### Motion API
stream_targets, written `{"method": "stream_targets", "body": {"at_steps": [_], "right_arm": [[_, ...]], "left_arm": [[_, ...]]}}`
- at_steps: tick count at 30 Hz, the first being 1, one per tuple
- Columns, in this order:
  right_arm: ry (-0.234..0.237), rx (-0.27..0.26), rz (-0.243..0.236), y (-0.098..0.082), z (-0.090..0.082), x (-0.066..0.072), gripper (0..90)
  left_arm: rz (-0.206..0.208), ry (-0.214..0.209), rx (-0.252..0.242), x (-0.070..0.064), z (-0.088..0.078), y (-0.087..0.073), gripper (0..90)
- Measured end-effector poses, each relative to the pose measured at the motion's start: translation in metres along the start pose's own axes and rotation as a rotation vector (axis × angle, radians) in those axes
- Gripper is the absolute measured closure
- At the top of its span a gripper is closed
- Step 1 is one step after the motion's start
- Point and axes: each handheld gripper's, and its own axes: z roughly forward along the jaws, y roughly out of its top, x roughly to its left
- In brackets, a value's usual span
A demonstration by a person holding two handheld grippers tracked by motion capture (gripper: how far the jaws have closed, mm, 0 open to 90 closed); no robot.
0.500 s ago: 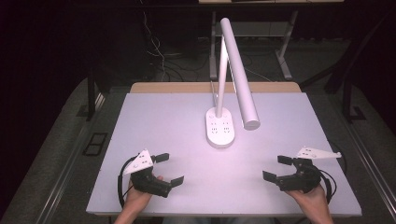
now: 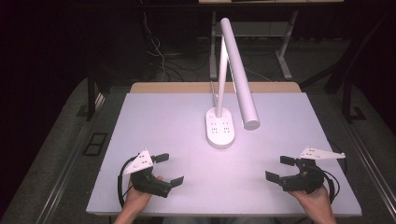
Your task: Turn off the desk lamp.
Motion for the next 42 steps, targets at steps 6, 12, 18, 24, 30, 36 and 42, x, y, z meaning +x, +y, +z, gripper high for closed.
{"method": "stream_targets", "body": {"at_steps": [6, 12, 18, 24, 30, 36, 42], "right_arm": [[-0.005, 0.019, -0.009, 0.001, 0.002, 0.002, 1.3], [-0.006, 0.032, -0.008, 0.001, 0.003, 0.001, 1.3], [-0.009, 0.045, -0.005, 0.002, 0.004, 0.002, 1.3], [-0.010, 0.079, -0.022, 0.006, 0.007, 0.002, 1.3], [0.001, 0.090, -0.022, 0.013, 0.007, 0.000, 1.3], [0.008, 0.097, -0.033, 0.021, 0.008, -0.002, 1.3], [0.020, 0.111, -0.041, 0.029, 0.013, -0.001, 1.3]], "left_arm": [[0.001, -0.003, 0.005, -0.001, 0.000, 0.000, 0.0], [0.004, -0.010, 0.010, -0.002, 0.002, -0.001, 0.0], [-0.006, -0.007, 0.008, -0.001, 0.001, -0.002, 0.0], [-0.006, -0.001, 0.006, 0.000, -0.001, -0.002, 0.0], [-0.006, 0.004, 0.011, 0.001, 0.000, -0.002, 0.0], [-0.008, 0.004, 0.010, 0.000, -0.001, -0.002, 0.0], [-0.005, 0.005, 0.013, 0.000, 0.000, -0.002, 0.0]]}}
